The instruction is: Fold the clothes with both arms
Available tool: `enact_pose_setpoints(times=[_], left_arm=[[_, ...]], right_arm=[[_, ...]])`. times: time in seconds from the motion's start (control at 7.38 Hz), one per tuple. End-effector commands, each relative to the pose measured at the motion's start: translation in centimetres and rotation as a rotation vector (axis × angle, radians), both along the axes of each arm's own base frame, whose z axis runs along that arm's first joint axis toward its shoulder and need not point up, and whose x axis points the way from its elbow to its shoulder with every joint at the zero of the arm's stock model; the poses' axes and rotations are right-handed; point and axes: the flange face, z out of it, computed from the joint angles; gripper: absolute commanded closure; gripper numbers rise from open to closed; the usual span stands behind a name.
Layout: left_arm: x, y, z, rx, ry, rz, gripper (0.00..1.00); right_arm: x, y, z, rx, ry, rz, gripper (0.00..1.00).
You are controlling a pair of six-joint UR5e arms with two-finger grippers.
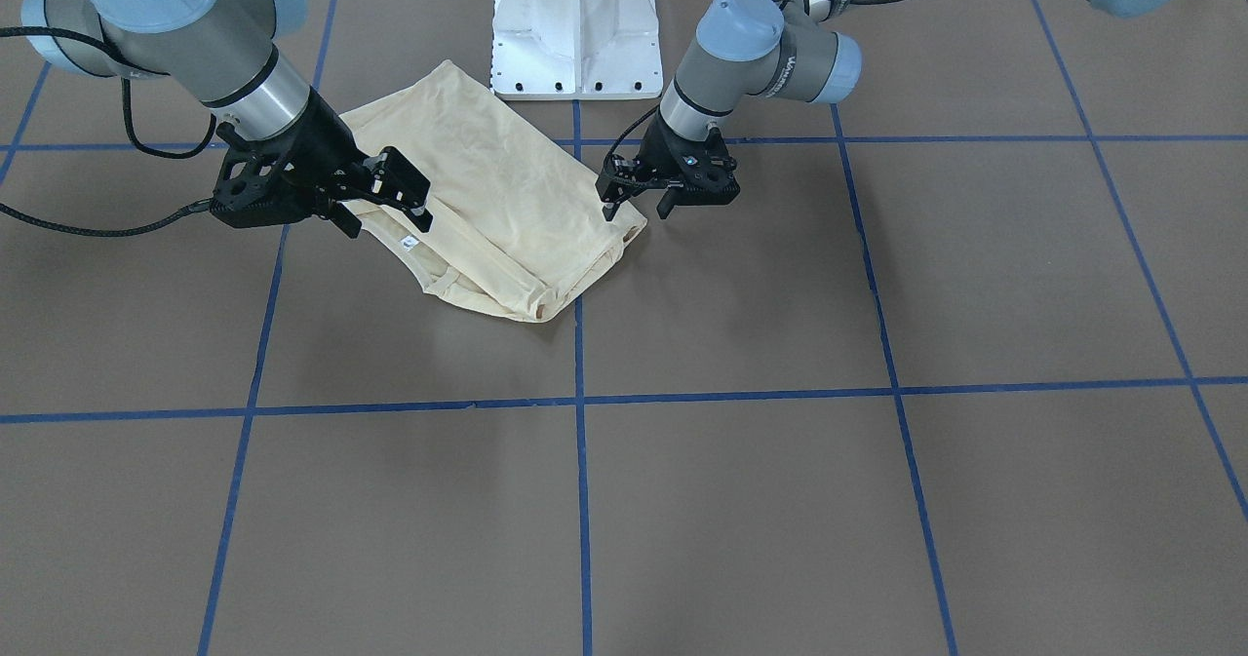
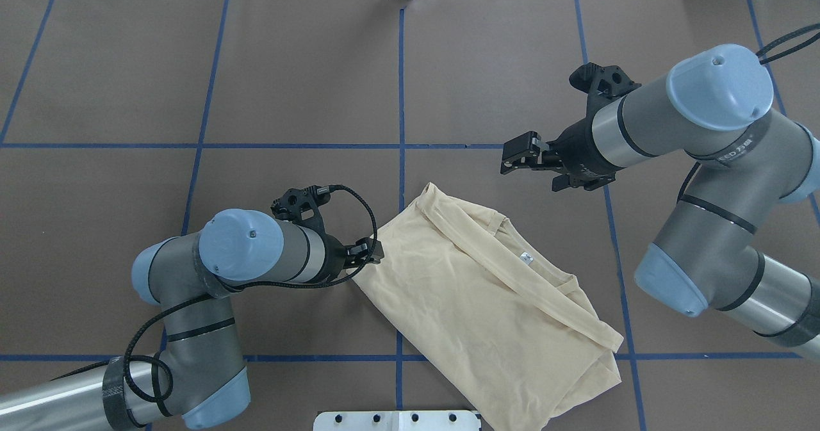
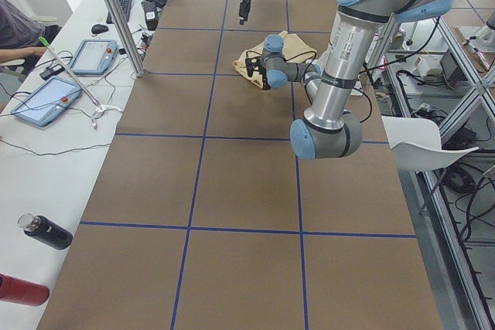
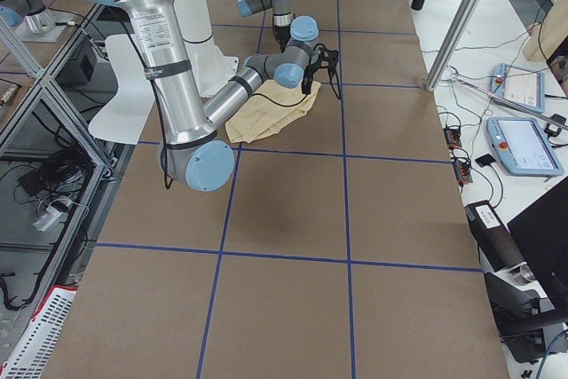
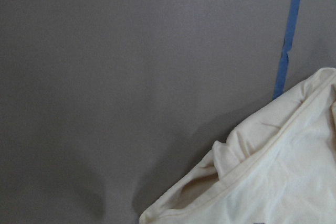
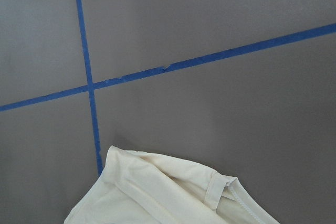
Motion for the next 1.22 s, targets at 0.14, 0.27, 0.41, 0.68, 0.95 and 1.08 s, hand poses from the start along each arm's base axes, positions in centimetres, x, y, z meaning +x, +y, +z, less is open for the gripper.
enact_pose_setpoints(times=[0.14,0.27,0.41,0.68,0.95,1.08], left_arm=[[1.01,-0.48,0.37,0.002,0.004,-0.001,0.17],[1.11,-0.52,0.39,0.005,0.008,0.0,0.17],[1.15,-0.52,0.45,0.004,0.007,0.001,0.18],[1.19,-0.43,0.18,0.007,0.011,0.003,0.35],[1.1,-0.45,-0.42,0.009,0.02,0.006,0.96],[1.07,-0.43,-0.47,0.008,0.02,0.007,1.0]], right_arm=[[0.06,-0.12,0.04,0.002,0.003,0.007,0.0],[0.09,-0.09,-0.02,0.003,0.001,0.007,0.0],[0.09,-0.09,-0.02,0.003,0.001,0.007,0.0],[0.16,-0.14,-0.02,0.003,0.001,0.008,0.0],[0.31,-0.24,0.06,0.002,0.003,0.011,0.0],[0.34,-0.33,0.15,0.0,0.005,0.013,0.0]])
